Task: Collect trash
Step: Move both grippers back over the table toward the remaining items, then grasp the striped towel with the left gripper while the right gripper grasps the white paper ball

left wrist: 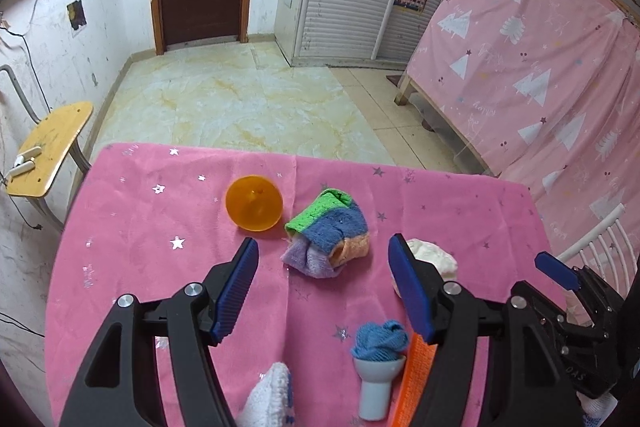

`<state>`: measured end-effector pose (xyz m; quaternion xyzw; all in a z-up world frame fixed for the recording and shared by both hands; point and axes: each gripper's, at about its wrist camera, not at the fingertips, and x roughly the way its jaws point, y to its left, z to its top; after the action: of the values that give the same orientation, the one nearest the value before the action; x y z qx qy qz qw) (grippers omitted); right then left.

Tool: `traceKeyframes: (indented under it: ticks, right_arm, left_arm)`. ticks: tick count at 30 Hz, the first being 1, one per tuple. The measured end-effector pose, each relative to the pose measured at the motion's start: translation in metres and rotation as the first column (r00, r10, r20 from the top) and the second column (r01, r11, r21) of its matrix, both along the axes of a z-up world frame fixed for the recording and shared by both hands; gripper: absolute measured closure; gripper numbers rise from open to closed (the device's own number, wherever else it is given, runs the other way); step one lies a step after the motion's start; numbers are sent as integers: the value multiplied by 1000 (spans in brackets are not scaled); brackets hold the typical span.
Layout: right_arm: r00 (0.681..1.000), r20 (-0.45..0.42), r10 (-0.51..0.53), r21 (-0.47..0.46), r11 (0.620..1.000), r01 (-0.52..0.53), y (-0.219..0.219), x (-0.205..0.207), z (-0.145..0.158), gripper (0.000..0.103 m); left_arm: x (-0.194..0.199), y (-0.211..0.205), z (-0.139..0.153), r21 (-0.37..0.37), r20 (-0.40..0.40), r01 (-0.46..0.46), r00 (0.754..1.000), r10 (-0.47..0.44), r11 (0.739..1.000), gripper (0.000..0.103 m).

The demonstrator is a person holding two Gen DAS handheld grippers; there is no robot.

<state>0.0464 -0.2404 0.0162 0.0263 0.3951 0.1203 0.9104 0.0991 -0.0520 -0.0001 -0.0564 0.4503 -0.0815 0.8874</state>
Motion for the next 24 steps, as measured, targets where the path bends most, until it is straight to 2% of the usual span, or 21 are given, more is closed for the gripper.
traceKeyframes:
  ticks: [10, 18, 21, 24]
  right_arm:
    - [997, -15, 75, 0, 997, -75, 28, 20, -5, 39]
    - [993, -32, 113, 6, 994, -112, 40, 31, -10, 39]
    - [992, -39, 124, 6, 992, -124, 45, 33, -12, 39]
    - [990, -45, 137, 10, 991, -137, 51, 37, -13, 39]
  left_arm:
    - [23, -8, -32, -15, -60, 51, 997, -52, 999, 44]
    - [32, -6, -45, -36, -68, 79, 994, -81, 996, 83]
    - [30, -5, -45, -34, -38, 85, 996, -86, 996, 91]
    - [26, -5, -40, -37, -9, 83, 996, -84, 996, 93]
